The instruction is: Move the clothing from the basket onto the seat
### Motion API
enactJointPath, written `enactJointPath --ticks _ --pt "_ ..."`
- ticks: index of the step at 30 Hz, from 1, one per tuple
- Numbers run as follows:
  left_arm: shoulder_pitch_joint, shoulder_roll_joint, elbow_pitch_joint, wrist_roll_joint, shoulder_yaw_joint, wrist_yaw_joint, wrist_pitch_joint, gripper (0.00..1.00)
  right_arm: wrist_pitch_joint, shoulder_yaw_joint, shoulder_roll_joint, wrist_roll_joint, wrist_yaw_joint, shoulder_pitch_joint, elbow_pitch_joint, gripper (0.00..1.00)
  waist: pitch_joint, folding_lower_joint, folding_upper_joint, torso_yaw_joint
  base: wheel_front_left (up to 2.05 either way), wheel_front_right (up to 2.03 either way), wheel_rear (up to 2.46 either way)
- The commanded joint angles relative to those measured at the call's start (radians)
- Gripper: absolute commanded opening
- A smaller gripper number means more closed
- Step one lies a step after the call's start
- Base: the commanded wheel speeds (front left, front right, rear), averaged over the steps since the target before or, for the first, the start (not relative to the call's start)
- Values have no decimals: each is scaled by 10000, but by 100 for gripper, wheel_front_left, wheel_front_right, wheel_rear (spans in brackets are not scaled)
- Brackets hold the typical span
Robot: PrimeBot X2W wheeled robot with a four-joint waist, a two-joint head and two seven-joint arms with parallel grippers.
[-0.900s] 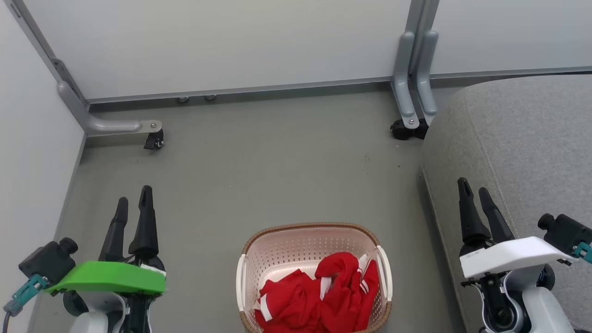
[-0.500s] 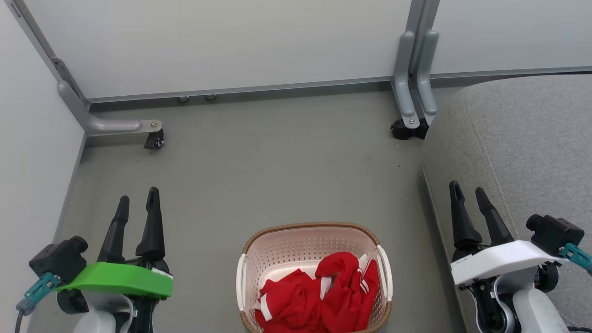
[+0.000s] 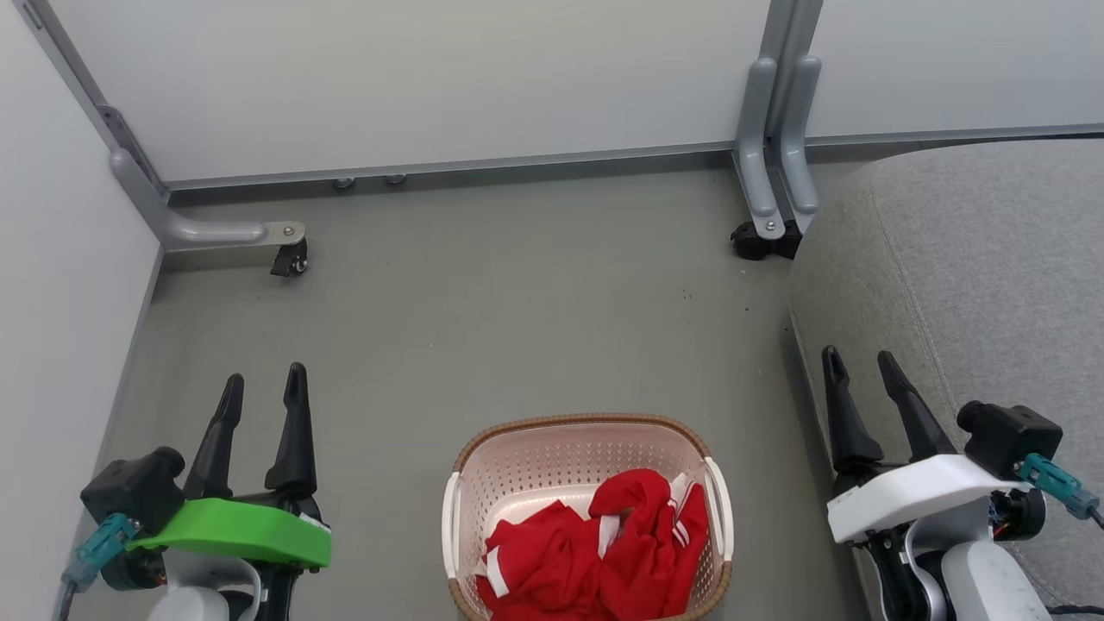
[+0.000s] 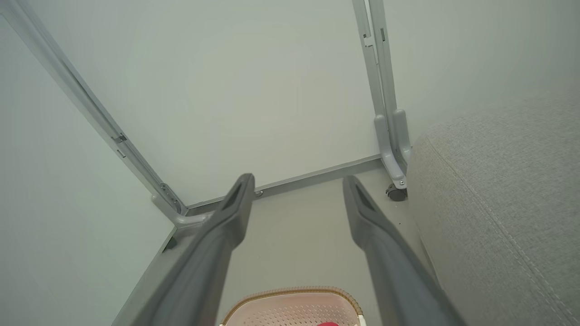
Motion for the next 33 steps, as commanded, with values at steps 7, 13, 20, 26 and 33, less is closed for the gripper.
enactJointPath --ticks 7,13,20,26,33 --pt "71 115 214 809 -14 -3 -234 100 -19 41 13 -865 2 59 -47 100 -8 -1 0 1 0 0 0" --pt "100 86 533 1288 -2 -3 -368 100 51 52 43 -1337 2 143 9 100 -20 -1 0 3 0 0 0" --pt "78 38 929 1791 -4 -3 -507 100 63 45 64 -1875 3 191 38 100 -30 -1 0 12 0 0 0" --pt "23 23 1239 2185 29 -4 -624 100 55 24 73 -2273 3 224 43 100 -41 -1 0 30 0 0 0" --pt "-11 21 1494 2681 22 -4 -754 100 32 71 74 -2607 3 290 43 100 -37 -1 0 48 0 0 0"
